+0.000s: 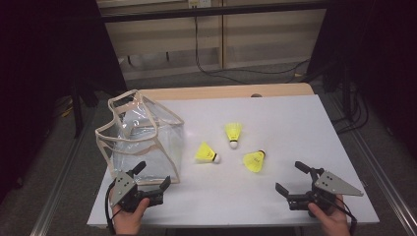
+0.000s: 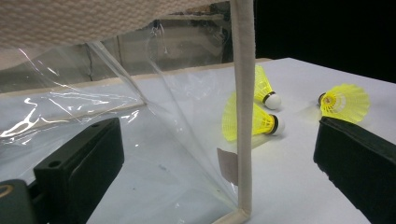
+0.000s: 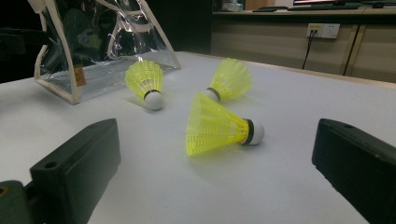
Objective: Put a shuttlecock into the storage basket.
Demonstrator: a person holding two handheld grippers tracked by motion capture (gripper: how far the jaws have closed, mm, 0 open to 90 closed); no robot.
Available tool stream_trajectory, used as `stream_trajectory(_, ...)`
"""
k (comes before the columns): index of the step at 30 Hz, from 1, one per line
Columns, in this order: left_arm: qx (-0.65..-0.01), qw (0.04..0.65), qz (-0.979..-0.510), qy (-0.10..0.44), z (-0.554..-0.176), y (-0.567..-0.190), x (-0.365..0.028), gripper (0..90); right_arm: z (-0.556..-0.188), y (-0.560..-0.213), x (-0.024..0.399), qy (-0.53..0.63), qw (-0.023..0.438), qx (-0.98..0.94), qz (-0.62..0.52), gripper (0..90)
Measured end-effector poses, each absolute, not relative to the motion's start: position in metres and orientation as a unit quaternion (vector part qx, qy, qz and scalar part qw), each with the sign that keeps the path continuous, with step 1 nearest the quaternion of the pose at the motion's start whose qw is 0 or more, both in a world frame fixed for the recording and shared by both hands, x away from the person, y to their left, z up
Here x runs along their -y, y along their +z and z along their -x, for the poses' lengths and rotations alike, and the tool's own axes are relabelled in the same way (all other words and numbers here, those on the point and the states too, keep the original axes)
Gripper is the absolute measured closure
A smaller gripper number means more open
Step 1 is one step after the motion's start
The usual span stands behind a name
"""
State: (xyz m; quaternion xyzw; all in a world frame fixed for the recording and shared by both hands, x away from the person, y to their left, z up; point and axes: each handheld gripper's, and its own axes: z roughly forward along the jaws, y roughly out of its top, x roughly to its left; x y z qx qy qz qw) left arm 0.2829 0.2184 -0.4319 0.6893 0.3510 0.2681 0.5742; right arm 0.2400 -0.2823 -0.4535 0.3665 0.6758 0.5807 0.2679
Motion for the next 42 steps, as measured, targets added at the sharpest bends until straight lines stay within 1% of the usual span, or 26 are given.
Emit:
stream_trajectory(11,-0.351,0.578,-0.688,0.265,-0.282,-0.431,-0.216,1.7,-0.240,-0.453,0.282,0.581,0.267,-0.677,-0.365,1.3)
stream_trajectory(25,-0.332,0.577,-0.698,0.262,-0.280,-0.425,-0.204,1.7,-0.239,-0.453,0.282,0.582,0.267,-0.676,-0.364,1.3)
stream_trajectory(42,-0.303,0.583,-0.717,0.231,-0.277,-0.421,-0.183,1.7,-0.239,-0.453,0.282,0.581,0.267,-0.678,-0.362,1.4)
